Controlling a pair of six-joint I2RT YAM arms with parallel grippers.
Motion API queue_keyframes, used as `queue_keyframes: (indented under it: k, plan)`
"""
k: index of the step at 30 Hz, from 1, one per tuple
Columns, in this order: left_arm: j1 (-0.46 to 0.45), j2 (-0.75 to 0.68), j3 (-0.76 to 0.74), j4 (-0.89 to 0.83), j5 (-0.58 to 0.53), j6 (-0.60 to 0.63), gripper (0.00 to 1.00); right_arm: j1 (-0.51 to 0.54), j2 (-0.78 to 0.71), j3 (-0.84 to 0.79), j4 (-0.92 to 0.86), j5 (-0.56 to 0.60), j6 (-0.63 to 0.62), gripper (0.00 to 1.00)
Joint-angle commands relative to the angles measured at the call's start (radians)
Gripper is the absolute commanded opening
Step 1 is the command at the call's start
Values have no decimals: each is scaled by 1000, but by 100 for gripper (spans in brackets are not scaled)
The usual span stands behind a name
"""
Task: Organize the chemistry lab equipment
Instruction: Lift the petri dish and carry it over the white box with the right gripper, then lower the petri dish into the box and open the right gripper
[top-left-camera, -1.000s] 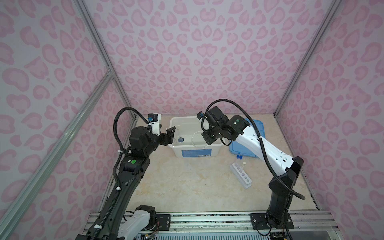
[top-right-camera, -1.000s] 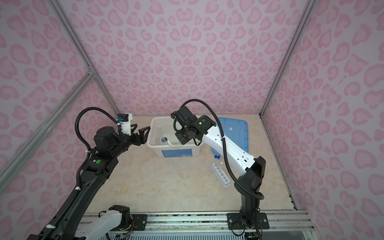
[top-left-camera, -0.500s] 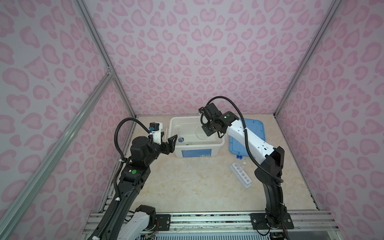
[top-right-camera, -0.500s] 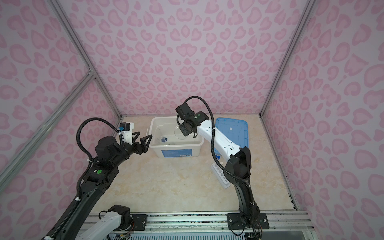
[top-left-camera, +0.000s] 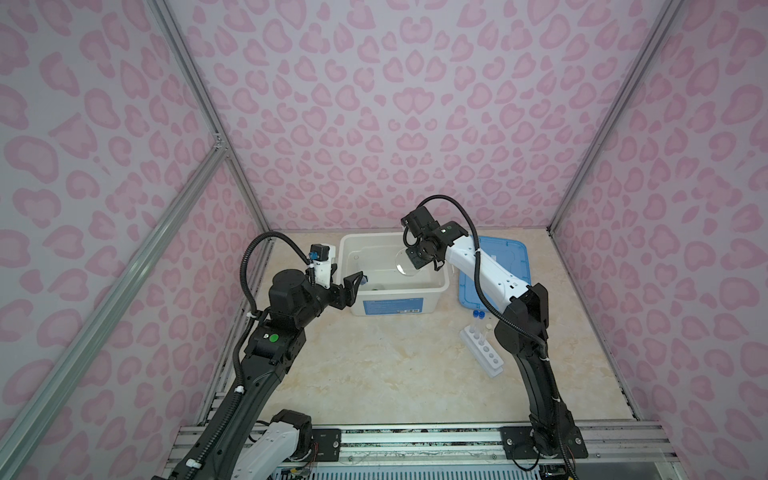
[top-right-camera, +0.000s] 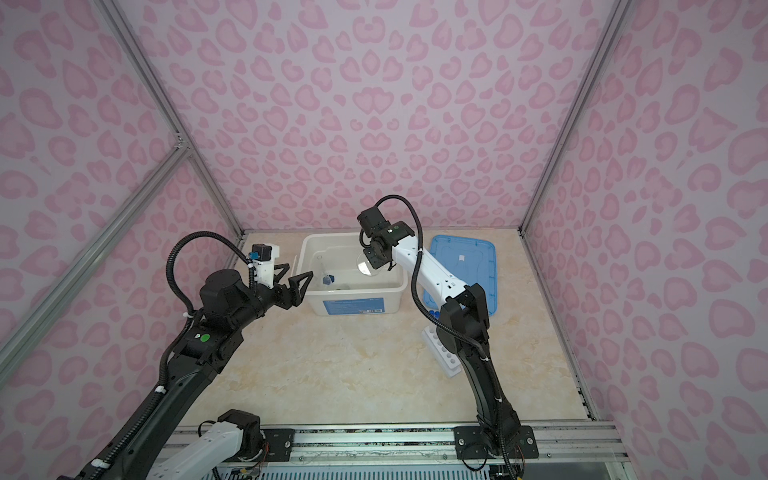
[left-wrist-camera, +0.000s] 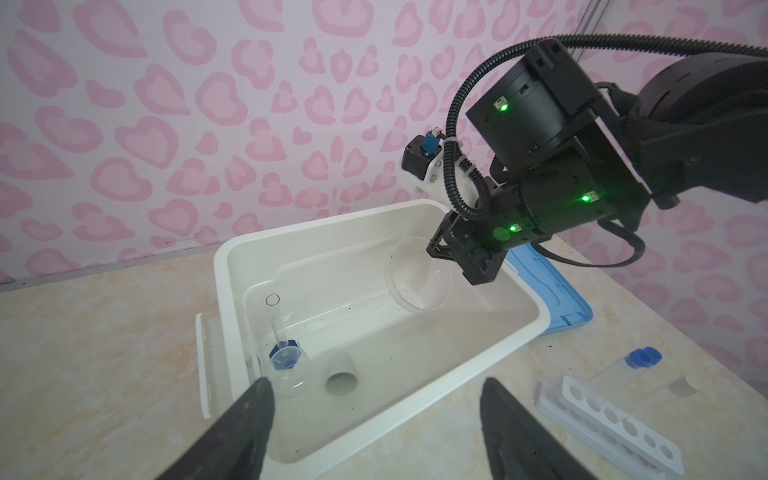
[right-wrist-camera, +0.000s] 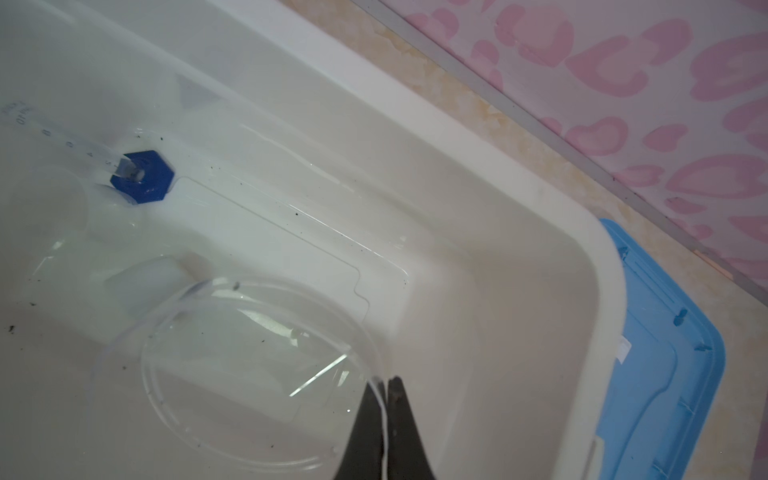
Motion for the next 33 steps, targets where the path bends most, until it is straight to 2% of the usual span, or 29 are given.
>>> queue_keyframes:
  k: [1,21,33]
  plan:
    - [-1,-5,7,32,-15,15,80,-4,47,31,-31,22,20,0]
    - [-1,-1,36,-6,-53,39,80,-9,174,78,-25,41,10,0]
    - [-1,3,36,-11,-59,39,80,-8,162,20,17,25,4,0]
